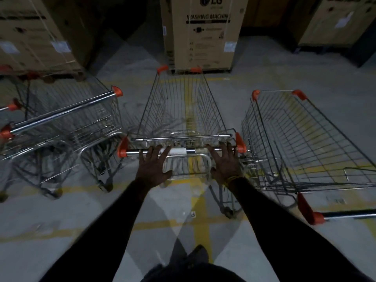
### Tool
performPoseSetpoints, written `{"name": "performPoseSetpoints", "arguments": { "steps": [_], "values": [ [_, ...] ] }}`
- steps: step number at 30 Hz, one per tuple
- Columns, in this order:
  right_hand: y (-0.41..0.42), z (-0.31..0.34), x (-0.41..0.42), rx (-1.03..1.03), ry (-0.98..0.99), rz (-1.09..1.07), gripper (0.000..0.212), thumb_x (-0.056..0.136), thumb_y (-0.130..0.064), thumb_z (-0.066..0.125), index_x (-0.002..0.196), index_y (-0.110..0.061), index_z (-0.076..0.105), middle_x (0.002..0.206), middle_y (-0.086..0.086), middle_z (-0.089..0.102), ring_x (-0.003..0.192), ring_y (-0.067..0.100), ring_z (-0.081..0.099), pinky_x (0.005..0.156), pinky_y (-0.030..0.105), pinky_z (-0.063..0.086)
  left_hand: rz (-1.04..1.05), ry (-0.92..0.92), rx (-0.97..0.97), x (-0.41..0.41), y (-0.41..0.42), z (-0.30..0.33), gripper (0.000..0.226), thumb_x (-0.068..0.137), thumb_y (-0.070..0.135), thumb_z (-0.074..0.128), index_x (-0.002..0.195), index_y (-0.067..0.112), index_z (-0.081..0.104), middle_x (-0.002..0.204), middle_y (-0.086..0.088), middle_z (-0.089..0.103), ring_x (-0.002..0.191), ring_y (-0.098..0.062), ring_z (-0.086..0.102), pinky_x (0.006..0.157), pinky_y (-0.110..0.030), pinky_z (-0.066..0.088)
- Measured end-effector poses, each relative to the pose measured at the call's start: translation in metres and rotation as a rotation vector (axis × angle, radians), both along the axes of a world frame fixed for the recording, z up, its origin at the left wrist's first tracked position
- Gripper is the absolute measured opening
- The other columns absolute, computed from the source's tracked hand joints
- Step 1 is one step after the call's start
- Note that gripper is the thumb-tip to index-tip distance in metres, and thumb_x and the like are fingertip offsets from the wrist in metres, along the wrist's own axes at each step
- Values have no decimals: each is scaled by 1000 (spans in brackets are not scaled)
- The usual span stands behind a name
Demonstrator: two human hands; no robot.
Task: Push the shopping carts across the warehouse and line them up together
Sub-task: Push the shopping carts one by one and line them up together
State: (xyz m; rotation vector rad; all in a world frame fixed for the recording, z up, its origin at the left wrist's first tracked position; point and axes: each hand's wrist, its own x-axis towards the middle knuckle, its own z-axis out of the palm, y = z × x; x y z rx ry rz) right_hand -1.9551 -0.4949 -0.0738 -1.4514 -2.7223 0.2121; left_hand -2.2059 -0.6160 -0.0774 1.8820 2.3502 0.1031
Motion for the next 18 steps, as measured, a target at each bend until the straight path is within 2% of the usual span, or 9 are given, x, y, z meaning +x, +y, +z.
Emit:
{"name": "performPoseSetpoints", "arguments": {
  "steps": [5,10,13,15,18],
  "values": [
    [-44,5,19,-35,-57,-32,97,76,-27,61,152,-43,3,162,12,1,148,39,-3,117,55,1,-19,0,60,20,-40,-2,93,61,58,59,146,33,30,141,-9,49,132,-37,43,106,-68,24],
    [-88,1,39,-29,-29,-44,99,74,-25,63,152,-44,4,162,16,6,147,42,-2,117,58,2,-32,-19,86,35,-87,-6,93,61,62,52,147,33,30,146,-11,44,135,-39,40,107,-69,21],
    [-113,0,50,-88,-101,-49,104,76,-34,68,151,-45,-3,162,13,-3,148,40,-7,118,57,1,-28,-28,62,46,-113,-6,99,63,65,53,152,35,21,158,-8,25,145,-37,21,113,-64,7],
    [-130,0,58,-56,-105,-54,102,76,-37,68,152,-46,0,162,13,3,148,39,-2,118,56,6,-25,-59,15,53,-129,-2,100,65,69,48,152,39,10,162,-3,10,149,-32,6,115,-60,-2],
    [-153,4,71,-3,-78,-50,96,75,-34,67,151,-46,9,160,12,16,146,39,10,116,55,15,-41,-92,-39,62,-151,5,101,65,77,39,152,42,2,163,0,1,149,-29,-3,116,-59,-5]
  ]
}}
